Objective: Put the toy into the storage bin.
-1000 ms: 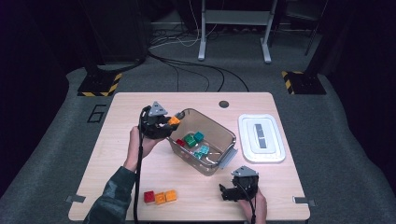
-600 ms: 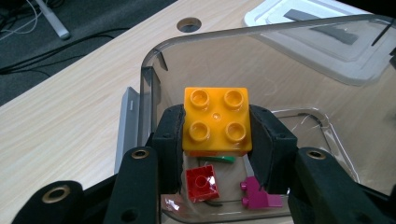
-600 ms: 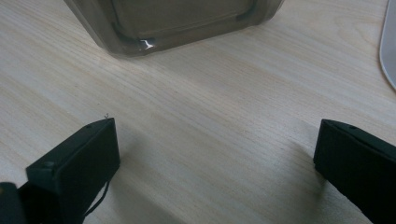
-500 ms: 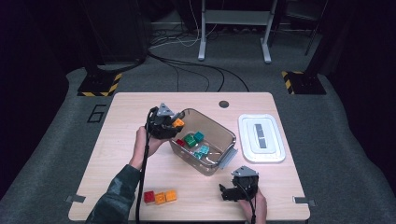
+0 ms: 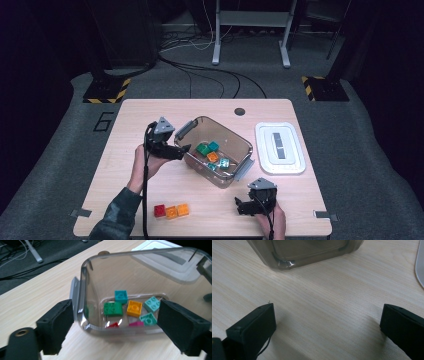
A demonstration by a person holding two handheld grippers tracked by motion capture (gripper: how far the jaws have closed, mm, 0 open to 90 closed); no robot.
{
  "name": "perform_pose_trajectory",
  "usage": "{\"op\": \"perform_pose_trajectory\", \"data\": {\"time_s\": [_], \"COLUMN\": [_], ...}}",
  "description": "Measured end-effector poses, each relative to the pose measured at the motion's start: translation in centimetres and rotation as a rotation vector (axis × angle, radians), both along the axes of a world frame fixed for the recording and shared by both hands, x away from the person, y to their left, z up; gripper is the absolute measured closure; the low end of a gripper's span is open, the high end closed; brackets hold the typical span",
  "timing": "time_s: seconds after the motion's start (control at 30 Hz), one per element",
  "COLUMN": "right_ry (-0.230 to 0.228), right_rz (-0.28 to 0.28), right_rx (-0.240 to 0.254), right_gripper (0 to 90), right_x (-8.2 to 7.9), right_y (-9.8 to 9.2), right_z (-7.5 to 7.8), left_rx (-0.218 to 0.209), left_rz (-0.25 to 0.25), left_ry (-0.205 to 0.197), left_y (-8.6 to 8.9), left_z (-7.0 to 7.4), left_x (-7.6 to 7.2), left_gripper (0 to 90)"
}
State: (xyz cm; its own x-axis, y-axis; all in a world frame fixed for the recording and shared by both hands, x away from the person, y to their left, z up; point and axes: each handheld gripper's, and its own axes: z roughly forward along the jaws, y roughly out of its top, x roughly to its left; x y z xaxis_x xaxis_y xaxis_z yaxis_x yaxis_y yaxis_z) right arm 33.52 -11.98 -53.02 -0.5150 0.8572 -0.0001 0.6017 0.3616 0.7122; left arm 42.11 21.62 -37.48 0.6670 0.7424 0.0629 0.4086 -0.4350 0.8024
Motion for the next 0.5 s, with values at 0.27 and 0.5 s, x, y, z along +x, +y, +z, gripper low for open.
{"op": "perform_pose_trajectory", "data": {"time_s": [0.27, 0.5], "right_ry": [0.002, 0.000], "right_rz": [-0.010, -0.008], "right_rx": [0.005, 0.003], "right_gripper": [0.0, 0.0], "right_x": [0.0, 0.0], "right_y": [0.1, 0.1], "right_z": [0.0, 0.0], "left_rx": [-0.001, -0.036], "left_rz": [0.046, 0.090], "left_ry": [0.006, 0.040], "left_y": [2.9, 5.2], "left_z": [-1.6, -4.2], "left_x": [-2.7, -4.5], "left_gripper": [3.1, 0.2]}}
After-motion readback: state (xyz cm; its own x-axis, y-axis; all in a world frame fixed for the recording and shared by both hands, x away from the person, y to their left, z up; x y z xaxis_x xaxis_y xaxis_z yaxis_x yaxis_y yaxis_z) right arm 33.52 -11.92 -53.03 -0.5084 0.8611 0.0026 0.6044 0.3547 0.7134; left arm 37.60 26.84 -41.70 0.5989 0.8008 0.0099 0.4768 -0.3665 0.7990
